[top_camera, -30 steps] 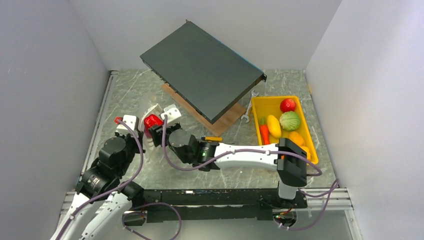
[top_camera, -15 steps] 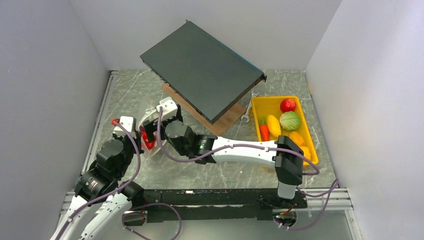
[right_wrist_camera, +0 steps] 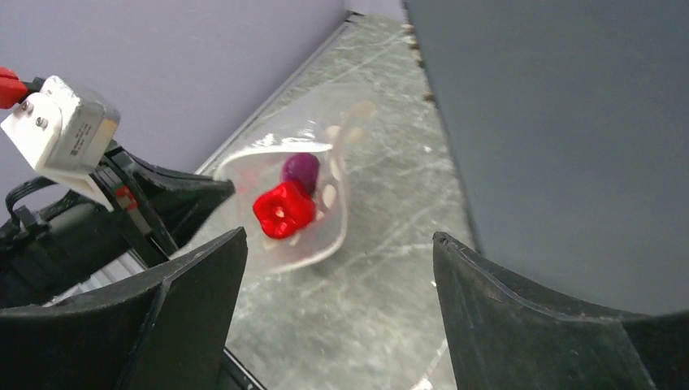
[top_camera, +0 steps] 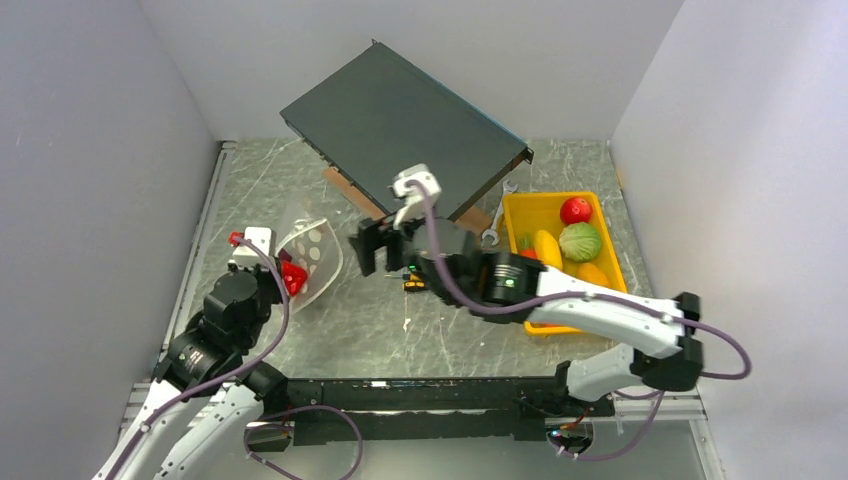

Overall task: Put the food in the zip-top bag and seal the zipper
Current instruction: Place the fake vegetable in the zipper food storage bag, then pick up the fake vegetable from the bin.

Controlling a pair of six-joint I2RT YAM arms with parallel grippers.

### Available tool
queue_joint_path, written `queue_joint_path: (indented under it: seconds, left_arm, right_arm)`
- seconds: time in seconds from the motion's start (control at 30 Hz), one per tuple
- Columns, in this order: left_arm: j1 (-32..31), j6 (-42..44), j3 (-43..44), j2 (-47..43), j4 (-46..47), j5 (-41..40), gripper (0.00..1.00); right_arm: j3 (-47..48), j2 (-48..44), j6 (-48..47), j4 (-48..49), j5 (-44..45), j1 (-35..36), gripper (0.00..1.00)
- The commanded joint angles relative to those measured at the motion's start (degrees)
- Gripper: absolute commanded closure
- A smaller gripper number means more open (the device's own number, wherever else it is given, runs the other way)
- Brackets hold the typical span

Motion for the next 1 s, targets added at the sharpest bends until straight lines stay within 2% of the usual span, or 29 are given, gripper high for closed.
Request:
queue_joint_path:
  seconds: [0.0, 0.07, 0.2, 0.4, 0.47, 0.63, 0.8, 0.97]
  left_arm:
    - [-0.7, 0.5, -0.1, 1.1, 2.3, -4.4, 1.0]
    - [-1.5, 1.3, -0.3, 1.4, 2.5, -6.9, 1.0]
    - [-2.0, 2.3, -0.2, 3.2, 3.1, -13.3, 1.0]
    - [-2.2, 3.1, -0.7, 2.6, 3.9, -12.2, 1.0]
    - [-2.2, 3.6, -1.1, 1.7, 4.5, -12.3, 1.0]
    - [-2.1, 4.0, -1.3, 1.9, 4.7, -12.1, 1.0]
    - [-2.1, 5.4, -2.1, 2.4, 6.1, -11.6, 1.0]
    - [-2.1, 6.7, -2.9, 3.5, 7.5, -11.1, 1.0]
  right_arm:
    - [-1.5, -10.2, 7.8, -17.5, 8.4, 0.1, 0.15]
    - [-2.2, -14.6, 13.8, -24.9, 13.3, -0.2, 0.15]
    - [-8.4, -26.1, 21.9, -32.9, 22.2, -0.7, 0.17]
    - [-19.4, -40.1, 35.3, -43.4, 29.0, -6.5, 0.27]
    - [-21.8, -42.4, 36.4, -45.1, 28.9, -9.9, 0.3]
    - [-24.6, -39.7, 39.5, -50.3, 24.4, -21.6, 0.26]
    - [-29.8, -38.8, 40.5, -49.7, 17.4, -36.4, 0.25]
    - [-33.6, -37.2, 32.0, -42.9, 0.8, -52.2, 0.21]
